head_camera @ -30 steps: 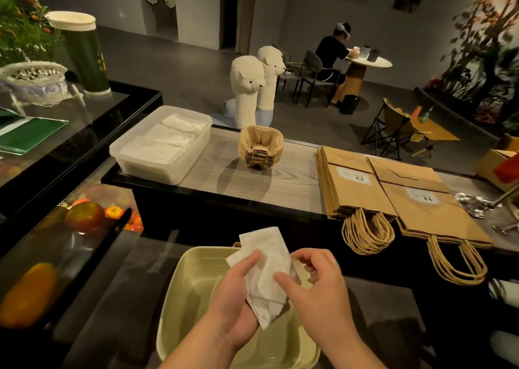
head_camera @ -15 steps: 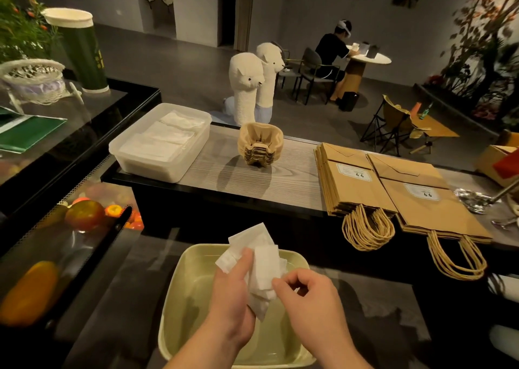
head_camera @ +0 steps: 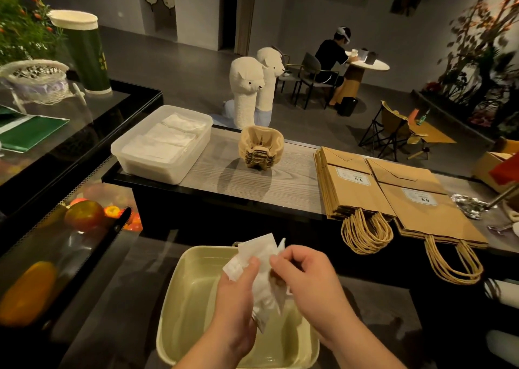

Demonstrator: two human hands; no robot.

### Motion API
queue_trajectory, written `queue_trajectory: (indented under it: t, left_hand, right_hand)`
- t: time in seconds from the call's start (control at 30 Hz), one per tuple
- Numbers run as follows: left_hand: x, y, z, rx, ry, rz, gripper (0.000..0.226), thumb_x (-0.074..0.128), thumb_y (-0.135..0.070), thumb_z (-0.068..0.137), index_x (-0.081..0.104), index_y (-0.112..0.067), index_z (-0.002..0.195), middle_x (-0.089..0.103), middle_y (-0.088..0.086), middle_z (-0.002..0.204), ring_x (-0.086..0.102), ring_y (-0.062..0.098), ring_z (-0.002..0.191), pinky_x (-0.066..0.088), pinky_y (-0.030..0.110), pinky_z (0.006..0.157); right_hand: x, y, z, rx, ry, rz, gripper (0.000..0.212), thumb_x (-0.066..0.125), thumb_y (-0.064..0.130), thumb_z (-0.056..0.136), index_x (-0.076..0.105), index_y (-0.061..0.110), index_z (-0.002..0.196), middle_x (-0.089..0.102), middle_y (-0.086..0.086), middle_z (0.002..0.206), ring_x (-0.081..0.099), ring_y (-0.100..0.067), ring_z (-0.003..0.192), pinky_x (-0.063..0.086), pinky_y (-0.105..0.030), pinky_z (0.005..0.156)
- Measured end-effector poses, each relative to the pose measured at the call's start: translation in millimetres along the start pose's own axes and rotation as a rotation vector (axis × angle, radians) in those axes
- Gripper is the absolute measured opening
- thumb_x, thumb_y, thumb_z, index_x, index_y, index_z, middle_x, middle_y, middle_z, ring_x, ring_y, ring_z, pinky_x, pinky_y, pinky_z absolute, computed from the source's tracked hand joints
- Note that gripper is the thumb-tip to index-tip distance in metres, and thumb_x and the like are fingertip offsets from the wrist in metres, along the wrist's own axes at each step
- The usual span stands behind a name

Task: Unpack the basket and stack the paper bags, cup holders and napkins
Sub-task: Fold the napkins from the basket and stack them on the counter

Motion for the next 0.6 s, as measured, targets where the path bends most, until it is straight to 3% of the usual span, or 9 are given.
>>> queue_trajectory:
  t: [0.1, 0.17, 0.23, 0.3, 0.37, 0.47, 0.6]
  left_hand:
    - [5, 2, -3, -0.089, 0.099, -0.06, 0.029, 0.053, -0.014, 0.099, 0.07, -0.001, 0.118, 0.074, 0.028, 0.109, 0.075, 0.037, 0.086, 0.062, 0.042, 0.068]
    - [3, 2, -2, -0.188, 0.158, -0.088, 0.038, 0.057, -0.025, 0.095, 0.07, -0.003, 0.123, 0.073, 0.025, 0.115, 0.072, 0.037, 0.089, 0.058, 0.044, 0.073]
    - [1, 2, -2, -0.245, 0.228, -0.091, 0.05, 0.06, -0.032, 0.089, 0.067, -0.002, 0.128, 0.072, 0.024, 0.115, 0.069, 0.036, 0.084, 0.053, 0.04, 0.069]
    - [-1, 4, -1, -0.26, 0.265, -0.075, 0.051, 0.059, -0.032, 0.086, 0.068, -0.002, 0.127, 0.072, 0.022, 0.108, 0.068, 0.031, 0.075, 0.05, 0.034, 0.063]
    - [0, 5, -2, -0.242, 0.277, -0.05, 0.048, 0.062, -0.03, 0.084, 0.072, -0.004, 0.123, 0.073, 0.025, 0.114, 0.07, 0.033, 0.08, 0.05, 0.036, 0.066]
    - [3, 4, -2, -0.193, 0.275, 0.027, 0.047, 0.066, -0.027, 0.077, 0.074, -0.006, 0.119, 0.073, 0.027, 0.109, 0.069, 0.034, 0.076, 0.048, 0.036, 0.064]
    - [3, -2, -1, -0.287, 0.288, -0.072, 0.048, 0.056, -0.039, 0.094, 0.072, -0.004, 0.124, 0.073, 0.021, 0.11, 0.071, 0.033, 0.078, 0.052, 0.039, 0.07]
  right_hand:
    - [10, -2, 3, -0.052, 0.056, 0.046, 0.014, 0.066, 0.019, 0.097, 0.077, 0.022, 0.09, 0.074, 0.002, 0.085, 0.067, -0.011, 0.079, 0.056, -0.028, 0.075]
    - [1, -9, 4, -0.122, -0.116, 0.014, 0.013, 0.069, 0.016, 0.094, 0.074, 0.027, 0.092, 0.072, 0.007, 0.087, 0.066, -0.009, 0.078, 0.055, -0.024, 0.071]
    - [-10, -23, 6, -0.101, -0.25, -0.087, 0.02, 0.076, 0.021, 0.088, 0.068, 0.035, 0.099, 0.067, 0.012, 0.094, 0.064, -0.007, 0.089, 0.054, -0.023, 0.077]
    - [-11, -34, 11, 0.074, -0.165, -0.116, 0.03, 0.078, 0.033, 0.086, 0.062, 0.038, 0.111, 0.064, 0.016, 0.106, 0.061, -0.005, 0.1, 0.055, -0.03, 0.088]
    - [-8, -39, 15, 0.173, -0.025, -0.083, 0.024, 0.076, 0.039, 0.088, 0.067, 0.036, 0.11, 0.071, 0.013, 0.102, 0.067, -0.007, 0.097, 0.06, -0.037, 0.09]
    - [-7, -33, 16, 0.101, -0.037, -0.055, 0.003, 0.075, 0.027, 0.09, 0.075, 0.03, 0.091, 0.075, 0.01, 0.086, 0.072, -0.007, 0.081, 0.063, -0.041, 0.078]
    - [-15, -22, 12, -0.078, -0.137, 0.068, 0.013, 0.071, 0.016, 0.094, 0.075, 0.028, 0.091, 0.076, 0.0, 0.089, 0.073, -0.017, 0.083, 0.062, -0.048, 0.077]
Point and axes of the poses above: each hand's wrist, its own z-axis towards the middle knuckle, its own x-axis out of the palm, y = z × x, the point moved 3 cm from there along z, towards the middle knuckle
